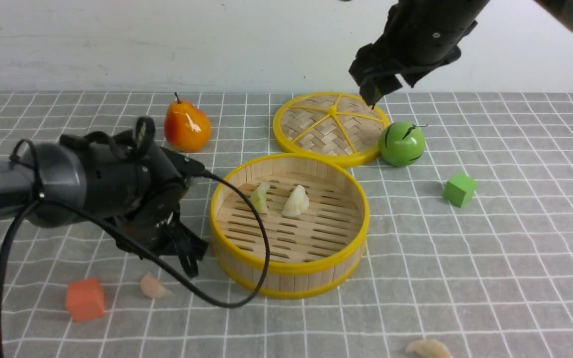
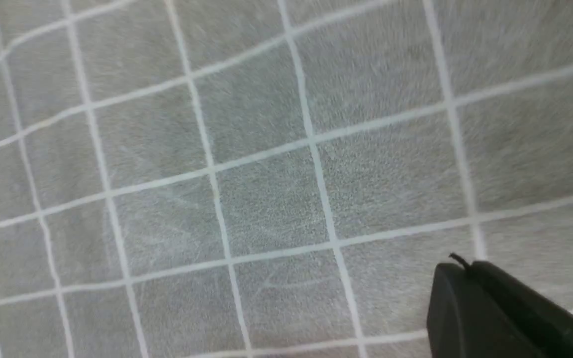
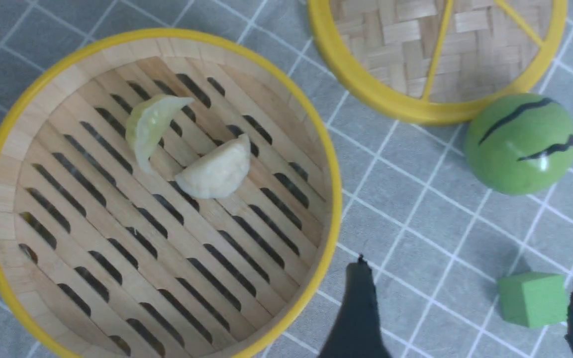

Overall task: Put the dumplings into the steamer on the table with the grey tablecloth.
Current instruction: 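Reach for and grasp a dumpling on the table with the left gripper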

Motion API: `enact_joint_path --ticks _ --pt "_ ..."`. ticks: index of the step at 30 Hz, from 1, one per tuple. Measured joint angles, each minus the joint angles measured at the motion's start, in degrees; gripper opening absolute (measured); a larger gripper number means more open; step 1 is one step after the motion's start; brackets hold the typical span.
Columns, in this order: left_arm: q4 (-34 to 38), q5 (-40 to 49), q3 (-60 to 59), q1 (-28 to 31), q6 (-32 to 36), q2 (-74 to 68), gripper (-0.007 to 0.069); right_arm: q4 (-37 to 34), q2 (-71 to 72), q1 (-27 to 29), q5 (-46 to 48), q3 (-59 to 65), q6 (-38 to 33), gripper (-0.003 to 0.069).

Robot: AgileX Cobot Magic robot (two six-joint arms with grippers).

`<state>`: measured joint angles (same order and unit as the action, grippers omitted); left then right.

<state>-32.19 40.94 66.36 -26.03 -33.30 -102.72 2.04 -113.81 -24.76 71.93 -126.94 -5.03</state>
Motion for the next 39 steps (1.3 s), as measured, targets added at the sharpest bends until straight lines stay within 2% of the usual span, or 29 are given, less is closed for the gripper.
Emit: enact_joint_path --ticks 6,8,12,13,18,21,26,29,30,31,32,39 --pt "9.75 3.32 0.86 0.0 0.24 4.97 -0.0014 1.89 1.77 0.0 0.11 0.0 0.0 0.0524" --pt "14.21 4.18 0.33 0.07 0.13 5.31 0.0009 2.04 1.95 0.0 0.11 0.0 0.0 0.0524" --pt "17.37 2.75 -1.26 0.37 -1.95 5.24 0.0136 0.65 1.95 0.07 0.11 0.0 0.0 0.0524" --pt "17.67 1.89 -1.53 0.73 -3.01 4.89 0.0222 -0.34 1.95 0.07 0.11 0.0 0.0 0.0524" --pt "19.15 0.37 -1.57 2.35 -4.11 1.73 0.0414 -1.19 1.95 0.07 0.11 0.0 0.0 0.0524" --pt "20.24 0.58 -1.71 3.06 -4.16 -0.85 0.0434 -1.25 1.95 0.07 0.11 0.0 0.0 0.0524" --pt "19.39 0.63 -1.77 3.36 -3.11 -3.48 0.0337 -1.39 1.95 0.07 0.11 0.0 0.89 0.0524" --pt "18.82 0.25 -1.77 3.36 -2.65 -3.54 0.015 -1.39 1.95 0.07 0.11 0.0 1.08 0.0524" --pt "18.71 0.25 -1.77 3.36 -2.65 -3.54 0.0125 -1.39 1.95 0.07 0.11 0.0 1.08 0.0524" --pt "18.33 0.25 -1.77 3.41 -2.51 -3.43 0.0034 -1.39 1.95 0.07 0.11 0.0 1.13 0.0524" --pt "18.28 0.25 -1.77 3.43 -2.27 -3.23 -0.001 -1.45 1.95 0.07 0.11 0.0 1.13 0.0524" --pt "18.33 0.87 -1.77 3.43 -0.75 0.09 -0.0015 -1.56 1.95 0.07 0.11 0.0 1.24 0.0524"
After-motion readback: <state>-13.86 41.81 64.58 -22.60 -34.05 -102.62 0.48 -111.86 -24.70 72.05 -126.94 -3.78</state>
